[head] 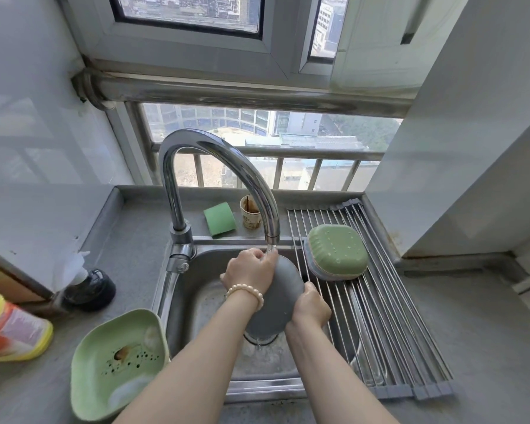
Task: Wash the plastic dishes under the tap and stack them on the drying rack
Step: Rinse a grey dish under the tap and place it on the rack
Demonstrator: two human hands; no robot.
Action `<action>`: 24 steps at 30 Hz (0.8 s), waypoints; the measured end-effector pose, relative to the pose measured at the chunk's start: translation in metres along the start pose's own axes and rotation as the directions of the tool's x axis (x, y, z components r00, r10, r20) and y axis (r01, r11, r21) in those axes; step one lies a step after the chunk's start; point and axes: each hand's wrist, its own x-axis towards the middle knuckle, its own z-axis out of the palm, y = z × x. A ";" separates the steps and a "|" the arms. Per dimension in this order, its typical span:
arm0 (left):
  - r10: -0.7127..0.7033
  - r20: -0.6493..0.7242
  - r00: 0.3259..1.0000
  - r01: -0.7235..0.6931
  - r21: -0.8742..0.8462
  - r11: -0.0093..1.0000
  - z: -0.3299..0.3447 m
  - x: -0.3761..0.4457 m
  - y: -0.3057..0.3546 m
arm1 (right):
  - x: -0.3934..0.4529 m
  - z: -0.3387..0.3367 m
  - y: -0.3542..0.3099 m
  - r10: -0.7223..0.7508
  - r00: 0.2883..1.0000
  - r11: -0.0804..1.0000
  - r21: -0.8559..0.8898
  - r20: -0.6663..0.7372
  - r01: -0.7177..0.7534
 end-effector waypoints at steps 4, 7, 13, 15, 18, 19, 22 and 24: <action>0.062 -0.034 0.998 -0.066 -0.160 0.985 -0.004 0.007 -0.008 | 0.004 0.003 0.004 0.022 1.000 0.999 0.043 0.002 -0.022; 0.026 -0.154 0.988 -0.058 -0.209 0.976 -0.001 0.003 -0.014 | 0.005 0.006 0.008 0.036 0.999 0.998 0.056 0.011 -0.036; -0.385 -0.137 0.913 0.263 -0.523 0.811 0.008 -0.002 -0.021 | 0.004 0.010 0.015 0.069 0.998 0.995 0.078 0.002 -0.069; -0.439 -0.083 0.895 0.283 -0.655 0.701 0.007 -0.002 -0.025 | 0.005 0.009 0.014 0.087 0.996 0.991 0.099 0.014 -0.088; -0.414 -0.091 0.906 0.239 -0.695 0.678 0.001 -0.001 -0.026 | 0.008 0.006 0.017 0.124 0.991 0.985 0.112 0.046 -0.128; -0.393 -0.107 0.913 0.213 -0.696 0.686 -0.002 0.000 -0.025 | 0.009 0.005 0.019 0.132 0.989 0.985 0.101 0.063 -0.138; -0.356 -0.156 0.921 0.176 -0.648 0.741 -0.007 0.004 -0.021 | 0.013 0.002 0.022 0.103 0.991 0.994 0.026 0.090 -0.105; -0.302 -0.188 0.934 0.142 -0.582 0.801 -0.009 0.003 -0.020 | 0.019 0.000 0.022 -0.068 0.996 0.987 -0.143 0.065 0.077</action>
